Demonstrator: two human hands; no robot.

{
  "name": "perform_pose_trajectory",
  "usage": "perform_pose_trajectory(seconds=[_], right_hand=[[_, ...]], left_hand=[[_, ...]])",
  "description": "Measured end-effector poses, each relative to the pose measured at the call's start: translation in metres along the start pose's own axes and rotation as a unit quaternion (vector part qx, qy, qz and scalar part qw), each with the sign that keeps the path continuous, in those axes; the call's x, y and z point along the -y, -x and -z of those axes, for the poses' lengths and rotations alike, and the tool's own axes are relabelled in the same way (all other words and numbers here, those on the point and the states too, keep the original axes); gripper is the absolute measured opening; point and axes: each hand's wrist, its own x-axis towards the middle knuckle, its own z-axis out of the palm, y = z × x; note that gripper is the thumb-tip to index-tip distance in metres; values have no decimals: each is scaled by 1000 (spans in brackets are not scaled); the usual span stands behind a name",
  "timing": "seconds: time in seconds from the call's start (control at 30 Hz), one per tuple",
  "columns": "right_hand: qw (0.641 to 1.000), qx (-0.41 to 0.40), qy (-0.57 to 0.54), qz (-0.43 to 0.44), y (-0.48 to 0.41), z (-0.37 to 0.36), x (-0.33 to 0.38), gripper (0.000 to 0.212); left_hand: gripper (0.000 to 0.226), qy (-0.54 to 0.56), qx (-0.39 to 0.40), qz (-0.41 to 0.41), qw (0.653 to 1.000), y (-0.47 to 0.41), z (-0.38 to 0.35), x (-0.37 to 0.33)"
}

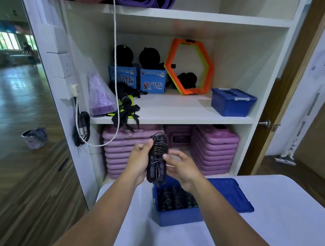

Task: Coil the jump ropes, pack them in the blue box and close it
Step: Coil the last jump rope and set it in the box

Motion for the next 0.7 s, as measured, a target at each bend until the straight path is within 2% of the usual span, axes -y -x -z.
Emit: perform_pose_trajectory(seconds=[0.17,0.33,0.4,0.6,0.7], right_hand=[[998,-2,-44,-36,-12,7,-22,34],[996,-22,-59,-63,-29,23,-39,37],[996,-22,-55,-72,-40,33,-44,38],[993,-15,-47,-110,-75,68,-56,35],[989,-31,-37,-136,-91,89,-68,30]], left_hand=[[47,-54,15,8,998,-13,7,23],[21,-78,18,2,997,-28,10,49],[17,-79,26,6,997,-33,9,58],[28,-140,43,36,989,-52,-8,75],[33,-187,18,70,980,-66,-9,89]])
